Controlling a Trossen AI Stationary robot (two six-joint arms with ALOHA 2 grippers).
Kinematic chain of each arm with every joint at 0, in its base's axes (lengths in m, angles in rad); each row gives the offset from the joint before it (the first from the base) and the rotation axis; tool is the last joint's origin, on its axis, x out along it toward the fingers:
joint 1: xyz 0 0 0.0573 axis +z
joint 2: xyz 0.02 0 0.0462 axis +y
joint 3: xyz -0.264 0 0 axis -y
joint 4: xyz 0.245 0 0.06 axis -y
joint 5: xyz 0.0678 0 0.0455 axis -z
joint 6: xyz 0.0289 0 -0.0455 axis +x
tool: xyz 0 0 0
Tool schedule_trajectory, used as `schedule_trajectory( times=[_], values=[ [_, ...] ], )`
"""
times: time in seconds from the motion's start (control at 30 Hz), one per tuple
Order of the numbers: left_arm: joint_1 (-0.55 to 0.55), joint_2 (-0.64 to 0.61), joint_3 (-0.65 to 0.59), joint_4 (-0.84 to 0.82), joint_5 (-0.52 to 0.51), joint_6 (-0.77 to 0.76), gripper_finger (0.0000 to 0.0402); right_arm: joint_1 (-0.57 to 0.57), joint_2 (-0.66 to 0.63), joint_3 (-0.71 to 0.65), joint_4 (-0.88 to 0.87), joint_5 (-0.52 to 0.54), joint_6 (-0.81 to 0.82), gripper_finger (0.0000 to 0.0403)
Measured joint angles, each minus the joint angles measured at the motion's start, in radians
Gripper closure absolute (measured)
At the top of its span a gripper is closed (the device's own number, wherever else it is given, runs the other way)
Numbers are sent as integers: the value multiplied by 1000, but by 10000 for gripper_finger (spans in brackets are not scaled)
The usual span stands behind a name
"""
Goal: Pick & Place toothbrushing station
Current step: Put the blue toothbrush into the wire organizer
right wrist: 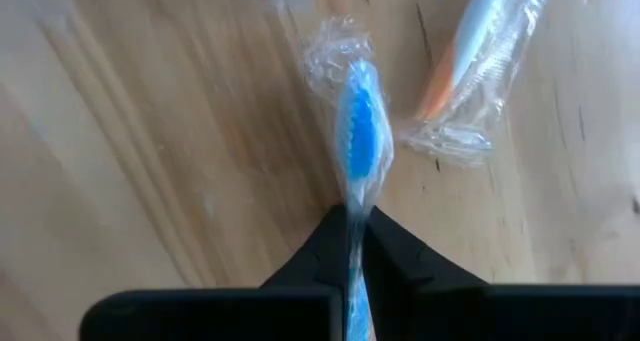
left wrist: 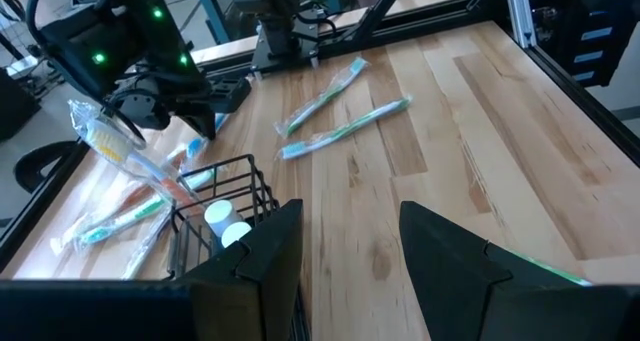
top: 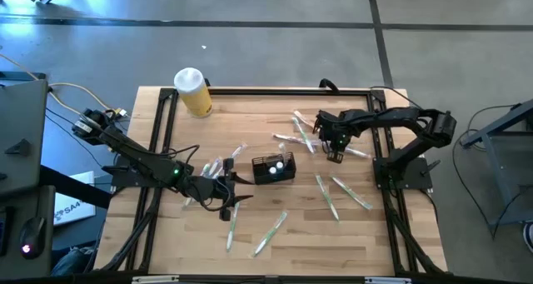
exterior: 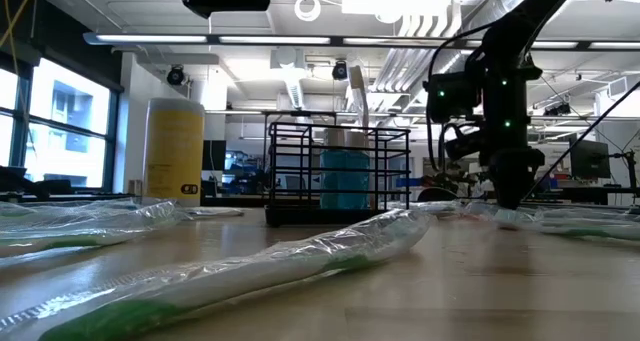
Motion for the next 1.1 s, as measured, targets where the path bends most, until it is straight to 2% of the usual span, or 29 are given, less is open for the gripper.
schedule_trajectory(
  times=[0.17,0.37,0.7,0.83,0.97,1.1],
  values=[
    [0,0,0,-6,-1,0,239,104,-66,45,-126,66,80,397],
    [0,0,0,-19,-3,-16,239,274,-184,95,-184,161,214,398],
    [0,0,0,-37,-3,-46,239,598,-338,99,-49,296,412,398],
    [-1,0,0,-37,-3,-48,239,703,-351,99,20,422,476,399],
    [-1,0,0,-36,-3,-48,239,798,-349,100,216,594,431,398],
    [-1,0,0,-37,-2,-48,239,847,-345,100,379,671,317,398]
  ],
)
